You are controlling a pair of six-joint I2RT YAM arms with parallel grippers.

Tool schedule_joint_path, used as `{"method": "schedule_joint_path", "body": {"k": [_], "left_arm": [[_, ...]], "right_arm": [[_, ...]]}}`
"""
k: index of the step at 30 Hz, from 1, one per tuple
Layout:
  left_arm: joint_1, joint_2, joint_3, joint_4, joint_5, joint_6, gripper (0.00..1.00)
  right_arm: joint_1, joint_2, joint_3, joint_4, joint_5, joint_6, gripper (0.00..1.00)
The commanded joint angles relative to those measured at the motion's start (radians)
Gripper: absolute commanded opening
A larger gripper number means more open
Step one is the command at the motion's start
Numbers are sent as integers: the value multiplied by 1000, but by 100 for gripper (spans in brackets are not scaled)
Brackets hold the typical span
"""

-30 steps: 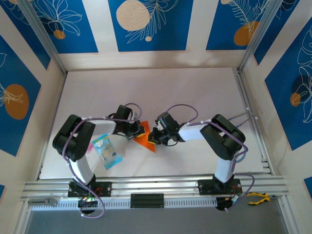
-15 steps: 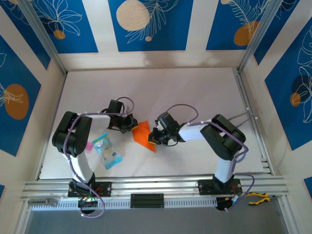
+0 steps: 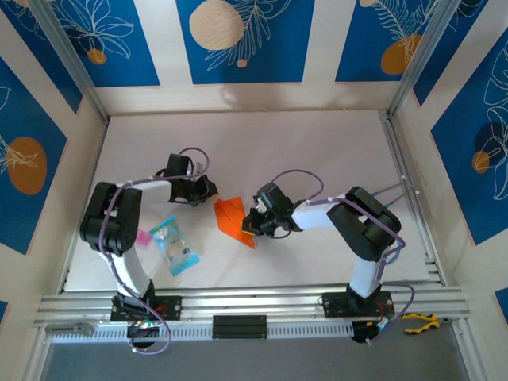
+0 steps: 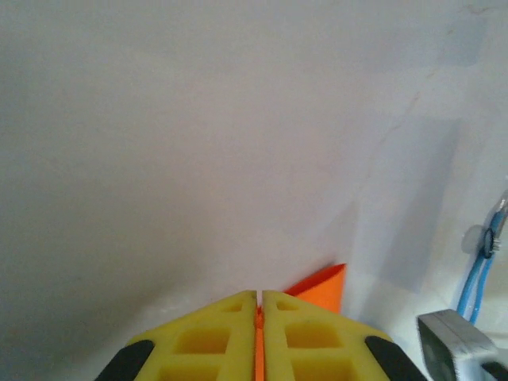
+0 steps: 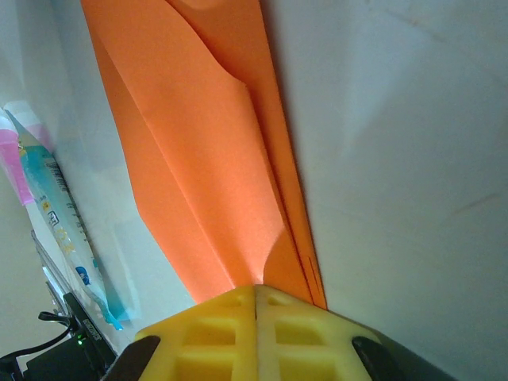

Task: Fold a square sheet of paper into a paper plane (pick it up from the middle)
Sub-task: Fourth fold the wing at the center of the table.

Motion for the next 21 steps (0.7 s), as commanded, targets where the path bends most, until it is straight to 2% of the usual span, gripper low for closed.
{"method": "schedule_joint_path", "body": {"k": [1,7,14,21], "left_arm": [[-11,-86,-25,5,25,-23,12],[-111,-129,-106,56,83,-55,12],[-234,-104,-167,136,123,-115,10],[-260,-97,-244,162,104,-141,7]], "right_arm": [[-5,31,-40,-169,31,-19,2],[-6,27,-38,-166,31,-14,2],[-7,29,-38,-165,30,-11,2],[-7,28,-40,-164,30,-9,2]]}}
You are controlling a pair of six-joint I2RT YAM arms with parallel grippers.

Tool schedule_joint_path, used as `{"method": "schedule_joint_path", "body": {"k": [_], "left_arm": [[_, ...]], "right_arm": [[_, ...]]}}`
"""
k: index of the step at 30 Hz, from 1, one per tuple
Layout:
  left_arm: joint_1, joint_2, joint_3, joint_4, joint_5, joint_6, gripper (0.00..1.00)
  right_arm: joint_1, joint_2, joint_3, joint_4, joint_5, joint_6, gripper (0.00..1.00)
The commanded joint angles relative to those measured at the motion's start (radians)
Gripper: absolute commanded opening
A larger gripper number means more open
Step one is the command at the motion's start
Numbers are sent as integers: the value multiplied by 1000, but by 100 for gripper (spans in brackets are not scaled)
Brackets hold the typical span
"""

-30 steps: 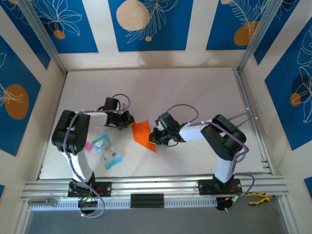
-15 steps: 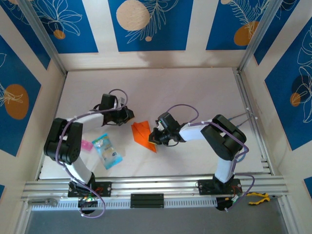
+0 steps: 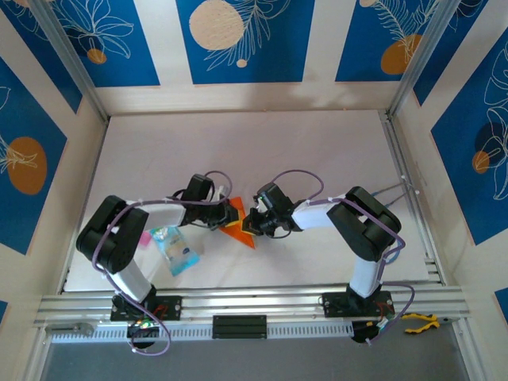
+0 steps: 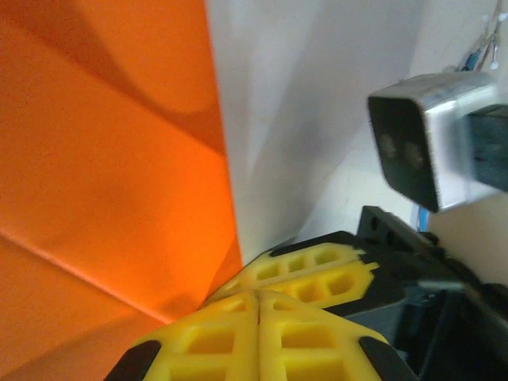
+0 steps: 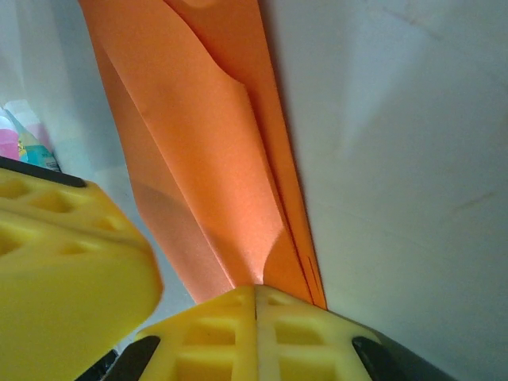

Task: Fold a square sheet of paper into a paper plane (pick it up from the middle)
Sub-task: Fourth fold the wing at the center of the table.

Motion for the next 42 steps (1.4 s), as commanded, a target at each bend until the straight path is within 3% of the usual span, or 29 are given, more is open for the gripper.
{"method": "schedule_joint_path", "body": {"k": [1,8,17,42], "left_arm": [[-7,22,-33,30,8,-18,7],[-10,73,-14,50,27,-7,6],[2,100,-3,-87,-85,56,4],[164,147,122,-122,-113,77,4]], "right_arm": [[-4,27,-40,-163,35,-10,2],[-4,32,-45,-162,34,-10,2],[-5,41,-45,-165,31,-12,2],[-6,42,-59,-162,25,-19,2]]}}
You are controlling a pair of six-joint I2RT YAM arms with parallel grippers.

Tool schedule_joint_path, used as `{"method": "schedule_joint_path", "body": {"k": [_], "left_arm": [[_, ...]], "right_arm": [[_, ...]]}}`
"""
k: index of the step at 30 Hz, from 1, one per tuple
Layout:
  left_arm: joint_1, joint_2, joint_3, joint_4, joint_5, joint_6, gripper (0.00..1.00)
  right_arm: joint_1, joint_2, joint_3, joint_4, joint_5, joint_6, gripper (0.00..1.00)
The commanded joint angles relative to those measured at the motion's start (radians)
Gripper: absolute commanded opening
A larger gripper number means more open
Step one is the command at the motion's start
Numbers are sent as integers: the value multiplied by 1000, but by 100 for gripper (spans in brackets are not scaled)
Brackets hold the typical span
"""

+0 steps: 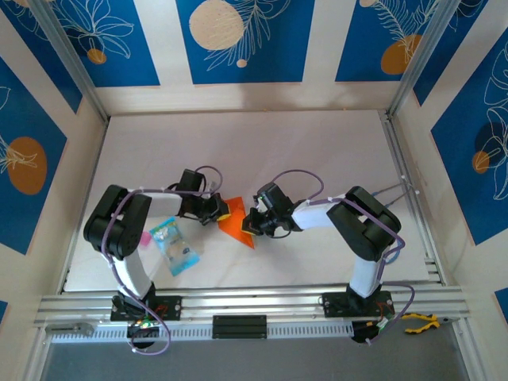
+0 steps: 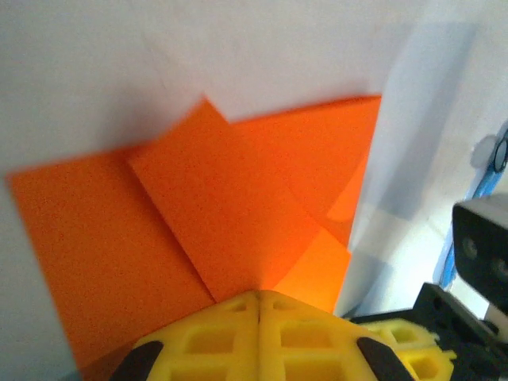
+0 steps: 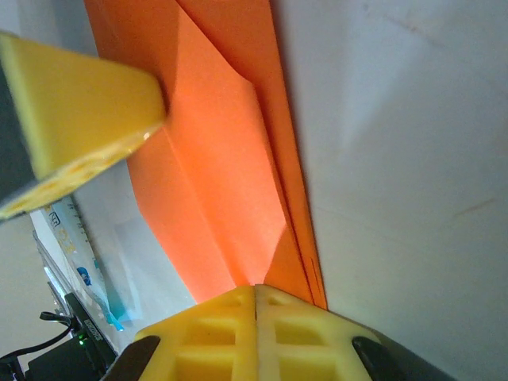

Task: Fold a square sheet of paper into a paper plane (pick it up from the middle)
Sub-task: Fourth fold the wing at the center of the table.

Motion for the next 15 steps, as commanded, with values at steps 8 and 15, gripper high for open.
{"method": "schedule_joint_path", "body": {"k": [8,15], "left_arm": [[68,58,122,-120,-127,70,4],[89,78,177,-171,-157,95,3]], "right_arm": [[-4,38,-60,-166,21,-22,2],[-4,39,-56,-169,19,-25,2]]}}
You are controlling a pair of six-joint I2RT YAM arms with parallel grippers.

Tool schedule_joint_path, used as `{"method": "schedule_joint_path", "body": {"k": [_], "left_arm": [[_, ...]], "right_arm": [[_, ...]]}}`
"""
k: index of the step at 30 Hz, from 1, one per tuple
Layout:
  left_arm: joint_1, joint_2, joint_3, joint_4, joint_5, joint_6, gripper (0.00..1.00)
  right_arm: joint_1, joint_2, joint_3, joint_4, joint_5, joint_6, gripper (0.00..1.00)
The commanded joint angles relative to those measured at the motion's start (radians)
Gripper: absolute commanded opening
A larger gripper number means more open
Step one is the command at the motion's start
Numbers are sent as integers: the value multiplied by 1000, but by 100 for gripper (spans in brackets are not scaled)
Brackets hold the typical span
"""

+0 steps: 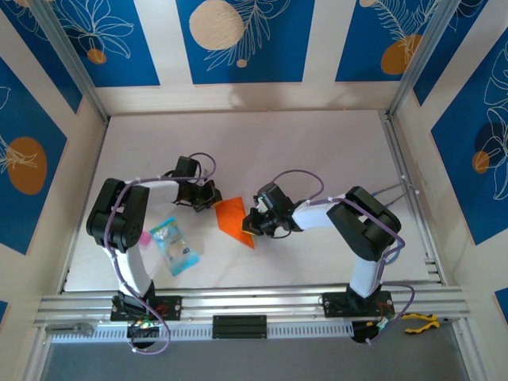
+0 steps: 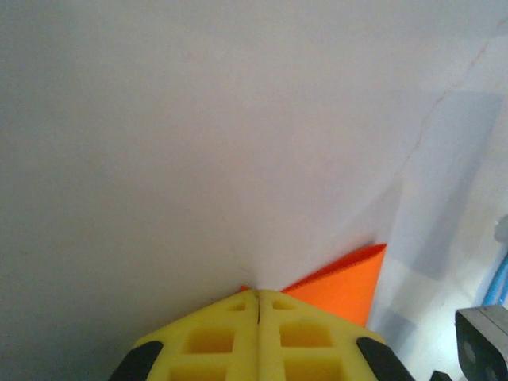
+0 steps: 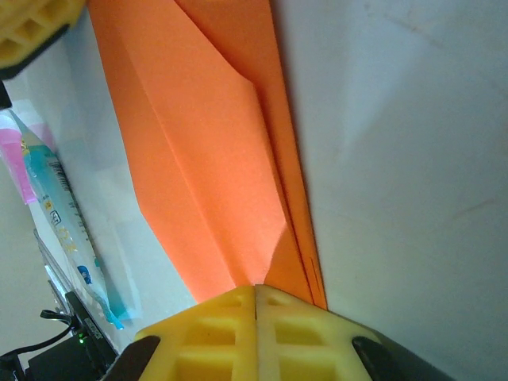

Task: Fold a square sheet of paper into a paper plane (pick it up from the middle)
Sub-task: Fourth fold the wing at the center of the table.

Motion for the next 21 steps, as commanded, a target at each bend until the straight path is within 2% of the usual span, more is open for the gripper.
{"method": "schedule_joint_path", "body": {"k": [1,15,21], "left_arm": [[19,17,24,-51,-43,30,3],[11,-126,-27,23,30,-25,10],[-41,-148,-74,74,89,-31,11]], "right_arm": [[-6,39,-50,-180,24,-23,2],[-9,43,-28,-198,24,-31,2],[-12,44,-21,-209,24,-34,2]]}}
